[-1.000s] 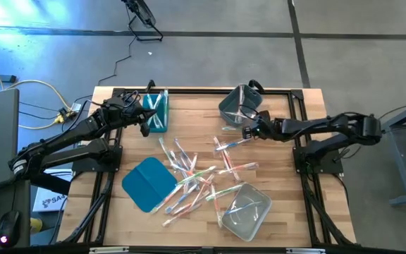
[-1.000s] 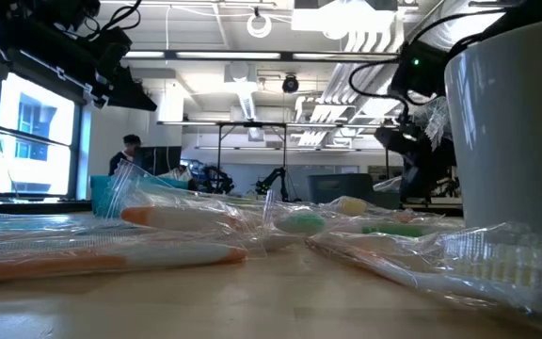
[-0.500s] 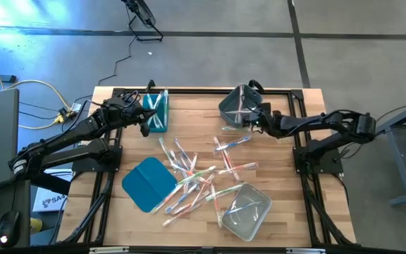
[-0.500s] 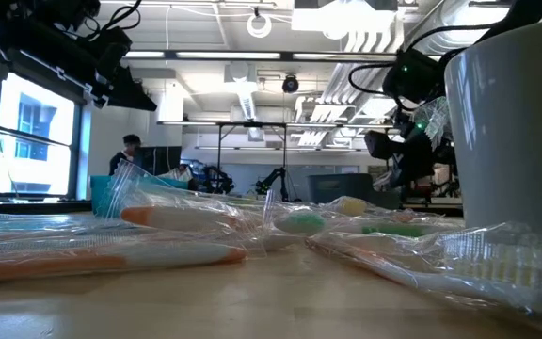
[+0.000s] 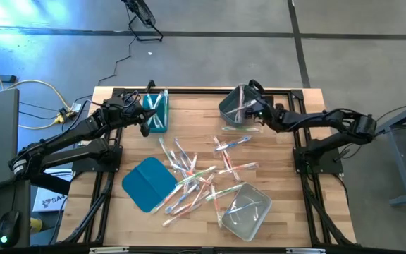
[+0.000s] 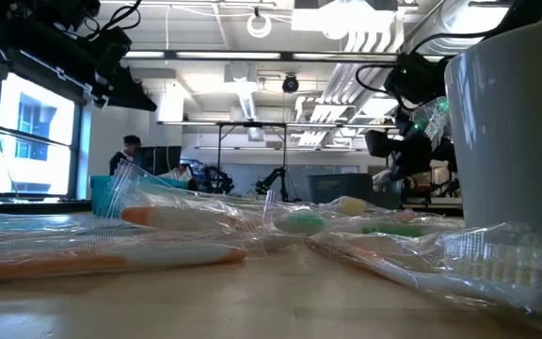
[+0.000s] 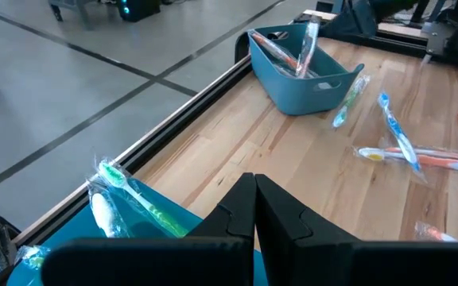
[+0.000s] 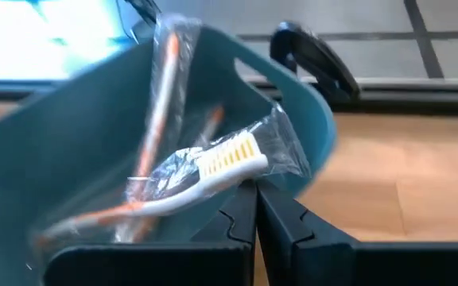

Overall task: Pick & Place Toothbrushes
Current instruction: Put the orange toothbrush into the dark gray bin, then adjust the orange toothbrushes in the dark gray bin

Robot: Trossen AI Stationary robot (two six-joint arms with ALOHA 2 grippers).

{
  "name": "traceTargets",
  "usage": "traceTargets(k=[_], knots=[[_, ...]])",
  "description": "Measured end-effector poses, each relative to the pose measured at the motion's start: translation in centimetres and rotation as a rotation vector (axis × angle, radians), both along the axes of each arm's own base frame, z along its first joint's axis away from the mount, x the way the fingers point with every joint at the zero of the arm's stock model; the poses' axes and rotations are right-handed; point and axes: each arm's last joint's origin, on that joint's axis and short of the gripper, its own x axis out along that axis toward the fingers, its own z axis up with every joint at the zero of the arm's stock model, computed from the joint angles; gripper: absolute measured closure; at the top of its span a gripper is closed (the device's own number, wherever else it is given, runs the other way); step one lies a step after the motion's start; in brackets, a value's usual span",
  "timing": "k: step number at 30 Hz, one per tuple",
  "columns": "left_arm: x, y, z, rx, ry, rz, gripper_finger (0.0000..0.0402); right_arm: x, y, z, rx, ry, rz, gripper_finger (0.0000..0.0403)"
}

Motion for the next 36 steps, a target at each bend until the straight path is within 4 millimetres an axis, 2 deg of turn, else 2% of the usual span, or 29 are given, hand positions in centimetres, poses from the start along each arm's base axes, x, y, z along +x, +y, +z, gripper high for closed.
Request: traceTargets(k=[13,19,24,30,36], knots=[[0.0,0.0,0.0,0.0,0.001,0.0,0.04,-0.2,-2.2,1.3,-0.063,-0.135,0.049,0.0401],[0.0,0.0,0.0,0.0,0.001,0.0,0.04,-0.8,-3.0,1.3,-0.056,-0.125,0.056,0.0401],[0.0,0.0,0.0,0.001,0.0,0.0,0.04,-0.9,-3.6,1.7,-0.096,-0.133,0.134,0.0401],[0.0,0.0,0.0,0.001,0.0,0.0,0.04,-0.1,-4.5,4.3,-0.127,-0.227,0.227,0.0401],[0.0,0.0,0.0,0.001,-0.001,0.0,0.04,1.7,-5.1,7.5,0.007,-0.091,0.274,0.0401]])
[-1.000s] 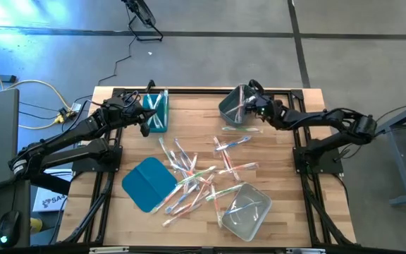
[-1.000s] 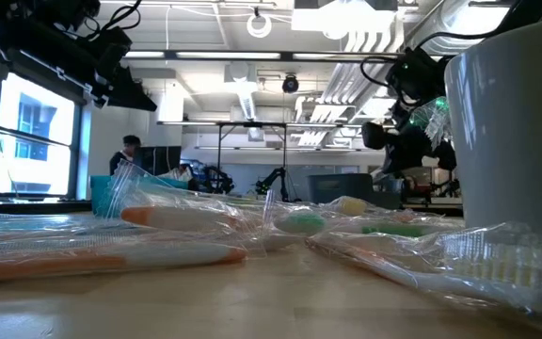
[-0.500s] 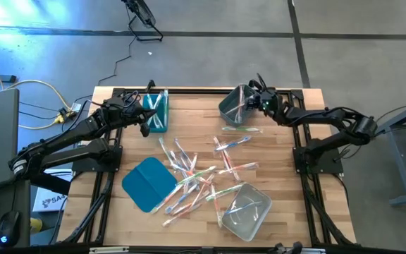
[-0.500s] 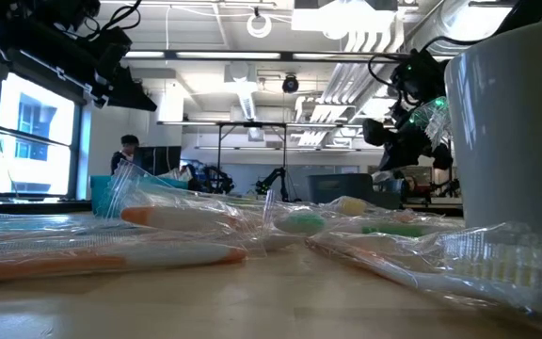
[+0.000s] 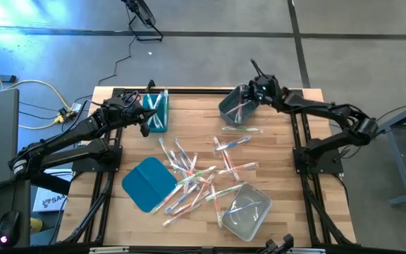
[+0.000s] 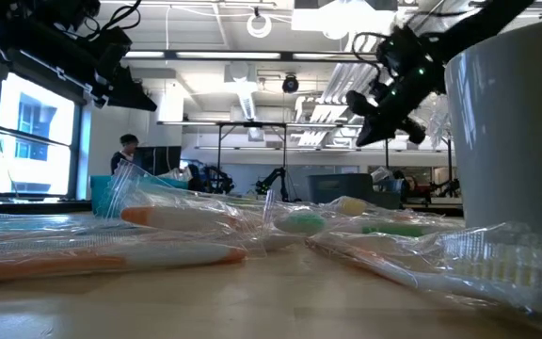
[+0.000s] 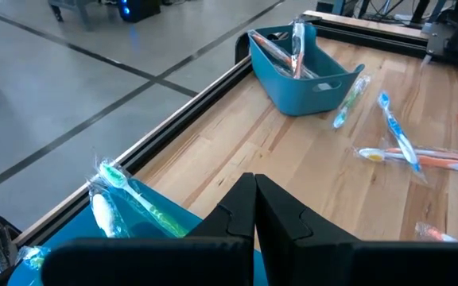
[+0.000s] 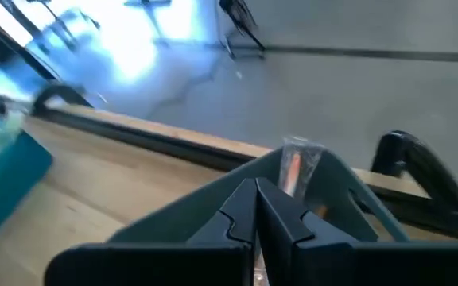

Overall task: Pick & Place Toothbrushes
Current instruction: Adjust the orange toothbrushes in the dark gray bin

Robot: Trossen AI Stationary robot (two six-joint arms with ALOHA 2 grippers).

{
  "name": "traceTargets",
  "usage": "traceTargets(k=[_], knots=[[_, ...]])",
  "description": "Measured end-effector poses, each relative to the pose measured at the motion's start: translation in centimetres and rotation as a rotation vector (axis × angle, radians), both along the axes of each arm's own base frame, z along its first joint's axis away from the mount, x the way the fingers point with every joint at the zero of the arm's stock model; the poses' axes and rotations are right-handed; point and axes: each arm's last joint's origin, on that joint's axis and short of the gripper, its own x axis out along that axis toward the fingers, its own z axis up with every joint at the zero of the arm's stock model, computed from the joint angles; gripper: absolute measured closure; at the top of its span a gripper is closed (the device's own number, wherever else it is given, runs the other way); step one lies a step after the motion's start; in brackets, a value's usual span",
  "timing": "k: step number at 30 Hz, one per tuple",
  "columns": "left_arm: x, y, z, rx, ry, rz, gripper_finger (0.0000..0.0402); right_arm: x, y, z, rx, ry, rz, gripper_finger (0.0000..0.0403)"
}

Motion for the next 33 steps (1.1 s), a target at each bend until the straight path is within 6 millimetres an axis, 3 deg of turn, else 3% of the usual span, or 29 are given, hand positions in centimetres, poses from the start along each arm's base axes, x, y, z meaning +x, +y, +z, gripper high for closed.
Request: traceTargets(k=[6,10,20,33], knots=[[0.0,0.0,0.0,0.0,0.0,0.0,0.04,1.4,-0.7,2.8,0.06,0.102,0.02,0.0401],[0.0,0.0,0.0,0.001,-0.001,0.0,0.04,2.7,-1.6,3.3,0.086,0.146,0.043,0.0401],[0.0,0.0,0.0,0.013,0.007,-0.005,0.04,6.1,-4.1,1.8,0.224,0.311,0.073,0.0401],[0.0,0.0,0.0,0.013,0.008,-0.005,0.04,8.3,-6.1,-0.2,0.351,0.49,0.087,0.0401]])
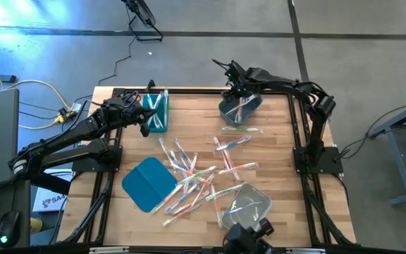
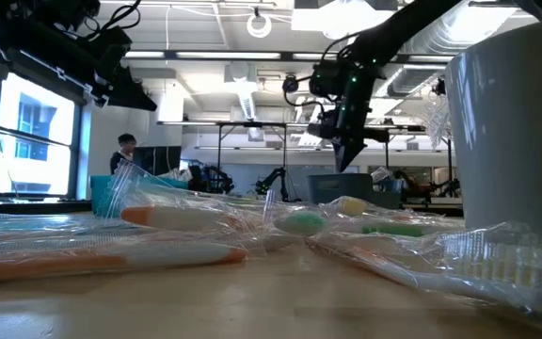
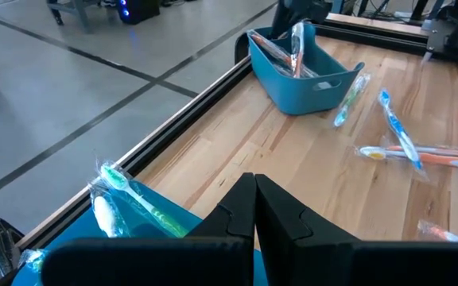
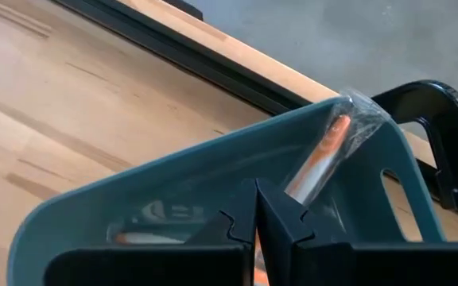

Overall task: Pick & Place Toothbrushes
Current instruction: Adjust the orange toothbrushes in the dark gray bin

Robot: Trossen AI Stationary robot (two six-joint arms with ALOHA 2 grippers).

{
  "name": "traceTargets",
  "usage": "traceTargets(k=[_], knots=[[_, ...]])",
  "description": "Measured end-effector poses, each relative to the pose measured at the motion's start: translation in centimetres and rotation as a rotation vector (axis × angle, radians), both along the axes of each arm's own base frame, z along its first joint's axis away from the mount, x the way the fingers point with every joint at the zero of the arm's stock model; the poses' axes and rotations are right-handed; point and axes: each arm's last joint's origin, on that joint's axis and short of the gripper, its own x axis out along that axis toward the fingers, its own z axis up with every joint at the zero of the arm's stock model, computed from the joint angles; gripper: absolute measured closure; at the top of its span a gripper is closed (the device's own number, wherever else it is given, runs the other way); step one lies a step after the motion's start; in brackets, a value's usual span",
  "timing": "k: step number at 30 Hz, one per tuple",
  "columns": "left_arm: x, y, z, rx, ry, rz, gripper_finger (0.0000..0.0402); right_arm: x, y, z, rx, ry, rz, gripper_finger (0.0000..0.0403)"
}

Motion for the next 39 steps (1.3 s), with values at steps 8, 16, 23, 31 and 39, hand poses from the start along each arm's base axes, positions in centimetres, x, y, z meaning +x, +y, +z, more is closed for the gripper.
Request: traceTargets(k=[8,16,23,31,39], knots=[[0.0,0.0,0.0,0.001,0.001,0.0,0.04,-0.1,-1.0,-1.8,0.029,0.04,-0.016,0.0401],[0.0,0.0,0.0,0.002,0.001,-0.001,0.04,-0.4,-1.6,-2.7,-0.003,0.108,-0.045,0.0401],[0.0,0.0,0.0,0.002,0.001,-0.001,0.04,-1.2,-1.2,-2.9,0.0,0.216,-0.091,0.0401],[0.0,0.0,0.0,0.001,0.002,-0.001,0.04,-1.9,-0.6,-3.0,0.041,0.31,-0.117,0.0401],[0.0,0.0,0.0,0.002,0.001,-0.001,0.04,-1.8,1.0,-1.2,-0.042,0.376,-0.065,0.0401]])
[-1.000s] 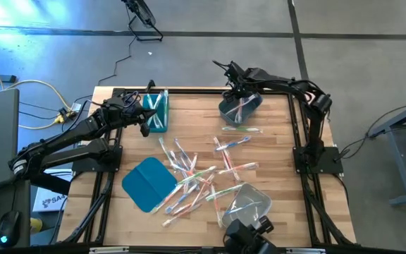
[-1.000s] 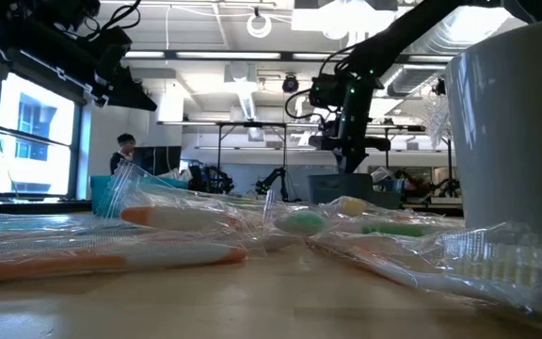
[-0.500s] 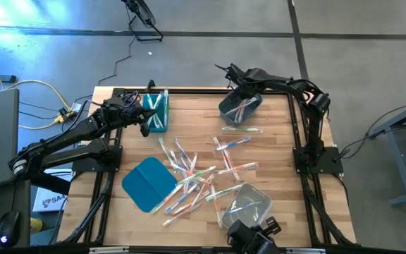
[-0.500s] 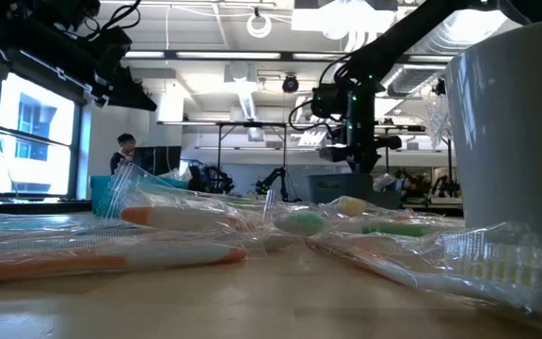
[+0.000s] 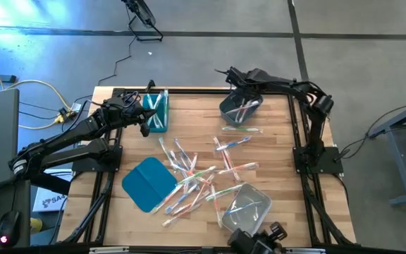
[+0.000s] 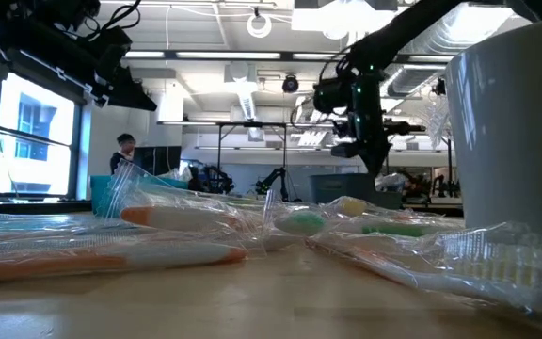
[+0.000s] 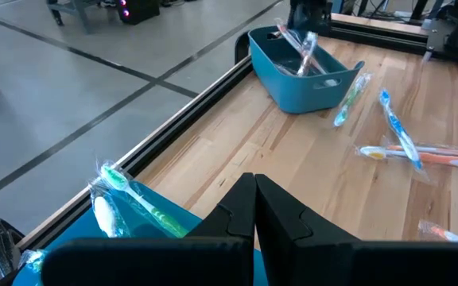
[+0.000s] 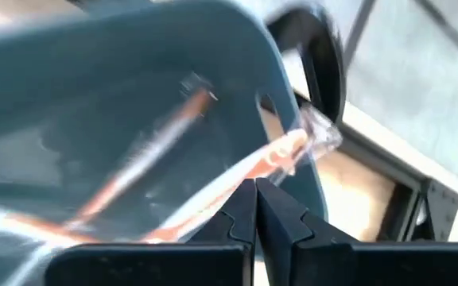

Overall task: Pick & Place Toothbrushes
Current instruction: Adjust the orange toothbrushes in the dark gray bin

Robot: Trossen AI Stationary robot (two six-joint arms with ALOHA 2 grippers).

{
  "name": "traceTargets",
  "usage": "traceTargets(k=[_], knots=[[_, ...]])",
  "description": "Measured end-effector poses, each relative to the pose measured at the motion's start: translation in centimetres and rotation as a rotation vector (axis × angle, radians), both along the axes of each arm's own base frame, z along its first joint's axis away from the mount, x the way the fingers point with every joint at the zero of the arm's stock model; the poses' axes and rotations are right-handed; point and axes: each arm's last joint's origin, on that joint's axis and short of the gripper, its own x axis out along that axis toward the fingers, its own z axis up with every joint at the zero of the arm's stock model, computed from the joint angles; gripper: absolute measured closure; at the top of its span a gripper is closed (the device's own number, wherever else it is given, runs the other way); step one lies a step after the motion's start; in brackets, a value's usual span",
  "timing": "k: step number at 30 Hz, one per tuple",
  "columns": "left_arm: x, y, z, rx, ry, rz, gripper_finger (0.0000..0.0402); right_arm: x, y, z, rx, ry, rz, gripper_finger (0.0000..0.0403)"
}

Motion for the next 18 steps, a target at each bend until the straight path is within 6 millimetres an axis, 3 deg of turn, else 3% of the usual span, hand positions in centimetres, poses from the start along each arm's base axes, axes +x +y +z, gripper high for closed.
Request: traceTargets(k=[7,18], knots=[[0.0,0.0,0.0,0.0,0.0,0.0,0.04,-0.1,2.0,3.3,0.002,-0.114,0.039,0.0401],[0.0,0.0,0.0,-0.001,0.001,0.0,0.04,-0.6,3.4,2.1,0.163,-0.033,0.019,0.0401]])
